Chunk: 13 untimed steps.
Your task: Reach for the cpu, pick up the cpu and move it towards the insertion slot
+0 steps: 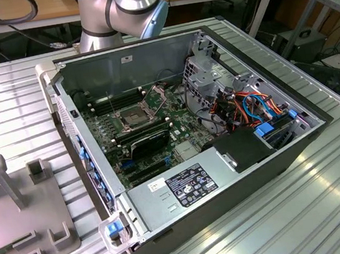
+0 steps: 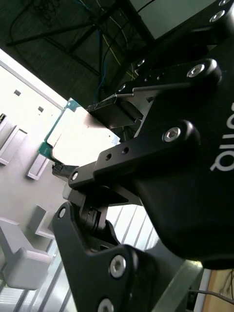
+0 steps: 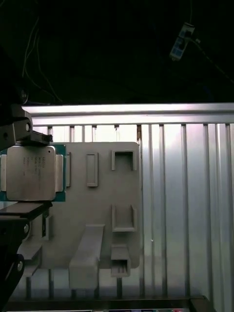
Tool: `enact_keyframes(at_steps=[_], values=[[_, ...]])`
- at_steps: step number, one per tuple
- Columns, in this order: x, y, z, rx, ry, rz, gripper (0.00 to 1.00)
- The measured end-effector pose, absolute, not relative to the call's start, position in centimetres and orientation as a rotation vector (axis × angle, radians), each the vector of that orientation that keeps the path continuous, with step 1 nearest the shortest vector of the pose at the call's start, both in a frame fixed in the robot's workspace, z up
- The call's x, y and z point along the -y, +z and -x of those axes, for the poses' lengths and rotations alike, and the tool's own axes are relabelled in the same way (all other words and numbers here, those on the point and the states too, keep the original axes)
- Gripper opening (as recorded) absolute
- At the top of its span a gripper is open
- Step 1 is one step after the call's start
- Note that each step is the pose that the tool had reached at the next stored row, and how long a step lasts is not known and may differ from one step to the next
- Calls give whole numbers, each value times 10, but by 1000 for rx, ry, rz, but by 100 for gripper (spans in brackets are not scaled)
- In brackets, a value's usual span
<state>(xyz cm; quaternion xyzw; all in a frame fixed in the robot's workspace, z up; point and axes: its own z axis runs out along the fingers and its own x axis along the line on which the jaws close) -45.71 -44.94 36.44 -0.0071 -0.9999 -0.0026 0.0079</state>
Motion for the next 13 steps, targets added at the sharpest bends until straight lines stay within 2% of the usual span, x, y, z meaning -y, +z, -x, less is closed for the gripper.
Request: enact_keyframes(at_steps=[8, 10, 13], values=[[449, 377, 457, 3124, -8, 22, 55], [449, 396, 457, 3121, -8, 22, 55], [449, 399, 457, 3120, -8, 22, 55]])
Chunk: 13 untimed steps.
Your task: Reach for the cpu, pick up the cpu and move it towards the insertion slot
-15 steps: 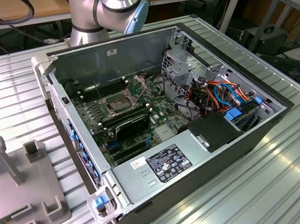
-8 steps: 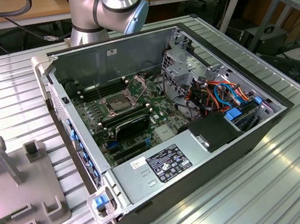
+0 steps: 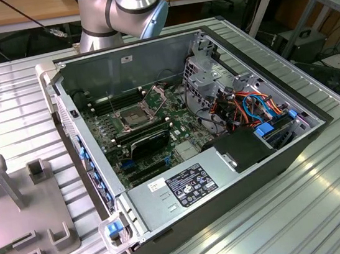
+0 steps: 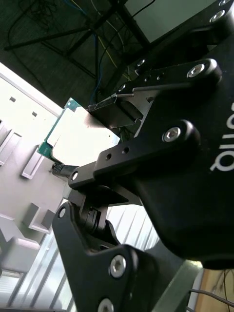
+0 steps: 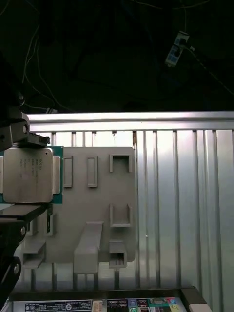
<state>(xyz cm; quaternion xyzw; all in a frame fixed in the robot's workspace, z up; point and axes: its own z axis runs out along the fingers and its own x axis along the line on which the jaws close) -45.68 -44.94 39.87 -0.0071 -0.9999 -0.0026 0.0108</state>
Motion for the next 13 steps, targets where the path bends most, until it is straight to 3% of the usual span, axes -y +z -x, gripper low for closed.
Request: enact_keyframes(at_steps=[13], values=[[449, 412, 457, 3118, -8, 22, 55]])
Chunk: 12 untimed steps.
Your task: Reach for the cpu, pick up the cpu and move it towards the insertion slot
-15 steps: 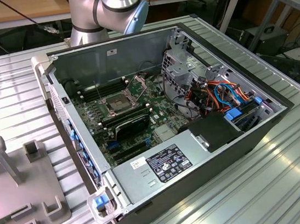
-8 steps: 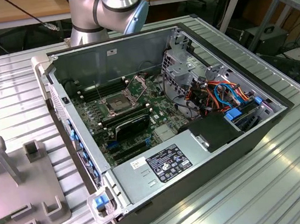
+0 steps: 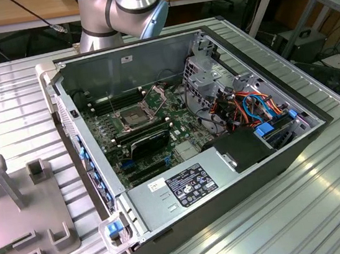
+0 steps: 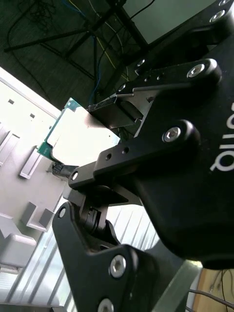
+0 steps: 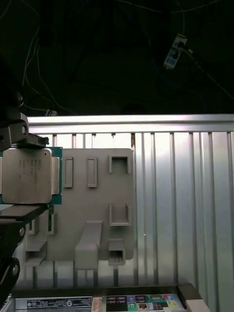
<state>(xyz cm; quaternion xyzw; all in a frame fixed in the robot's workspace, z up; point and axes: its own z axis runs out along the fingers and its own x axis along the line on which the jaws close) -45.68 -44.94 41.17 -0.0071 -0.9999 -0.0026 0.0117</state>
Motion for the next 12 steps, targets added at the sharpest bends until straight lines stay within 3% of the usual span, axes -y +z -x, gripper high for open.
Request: enact_keyframes(at_steps=[12], values=[[449, 418, 452, 3117, -8, 22, 55]])
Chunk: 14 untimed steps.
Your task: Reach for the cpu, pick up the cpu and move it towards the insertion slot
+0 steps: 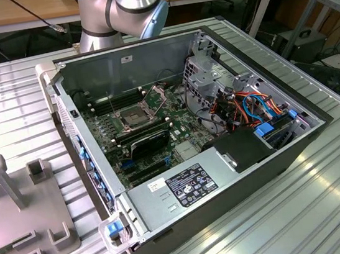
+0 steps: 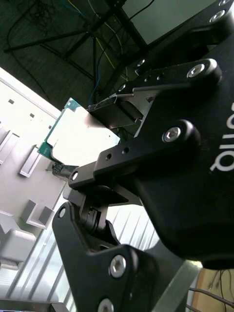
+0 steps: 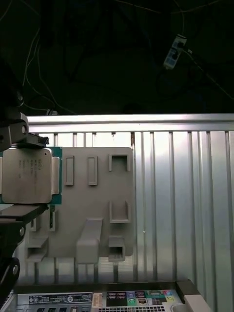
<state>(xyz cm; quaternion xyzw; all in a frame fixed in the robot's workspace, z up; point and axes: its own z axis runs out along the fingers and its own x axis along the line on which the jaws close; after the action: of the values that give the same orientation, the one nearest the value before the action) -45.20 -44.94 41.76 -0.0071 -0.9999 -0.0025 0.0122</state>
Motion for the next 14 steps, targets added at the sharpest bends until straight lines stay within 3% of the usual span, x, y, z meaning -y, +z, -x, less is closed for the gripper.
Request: enact_keyframes(at_steps=[14], values=[[449, 418, 431, 3117, -8, 22, 55]])
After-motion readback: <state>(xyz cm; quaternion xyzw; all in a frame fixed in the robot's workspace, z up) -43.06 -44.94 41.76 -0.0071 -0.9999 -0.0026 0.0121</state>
